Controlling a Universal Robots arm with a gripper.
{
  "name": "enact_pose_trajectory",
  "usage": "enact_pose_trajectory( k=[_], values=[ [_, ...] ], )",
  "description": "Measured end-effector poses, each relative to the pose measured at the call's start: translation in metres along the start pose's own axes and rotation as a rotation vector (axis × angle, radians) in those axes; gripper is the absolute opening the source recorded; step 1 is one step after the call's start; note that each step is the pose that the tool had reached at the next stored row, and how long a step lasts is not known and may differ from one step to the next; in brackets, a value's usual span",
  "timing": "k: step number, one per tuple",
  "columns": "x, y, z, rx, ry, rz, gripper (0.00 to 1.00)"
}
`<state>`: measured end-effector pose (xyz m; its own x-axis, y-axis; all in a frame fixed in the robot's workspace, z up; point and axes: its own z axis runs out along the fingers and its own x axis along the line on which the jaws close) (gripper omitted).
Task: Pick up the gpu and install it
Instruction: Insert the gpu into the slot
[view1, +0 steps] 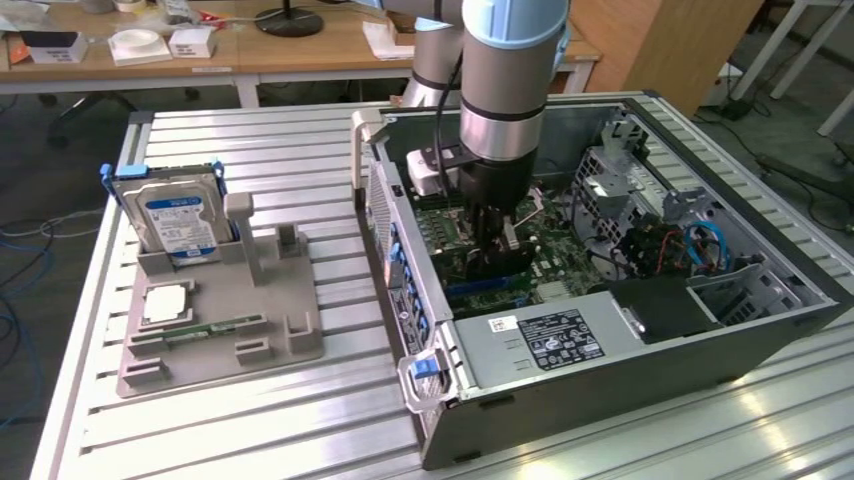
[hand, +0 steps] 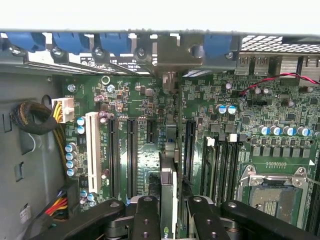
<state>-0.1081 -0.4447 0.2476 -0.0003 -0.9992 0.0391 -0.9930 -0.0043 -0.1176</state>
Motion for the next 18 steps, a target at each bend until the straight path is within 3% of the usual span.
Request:
enact_pose_trajectory(
  k=[18],
  values=[
    [0.0011,-0.0037,-0.0002,0.0000,-0.0007,-0.002,0.26]
  ],
)
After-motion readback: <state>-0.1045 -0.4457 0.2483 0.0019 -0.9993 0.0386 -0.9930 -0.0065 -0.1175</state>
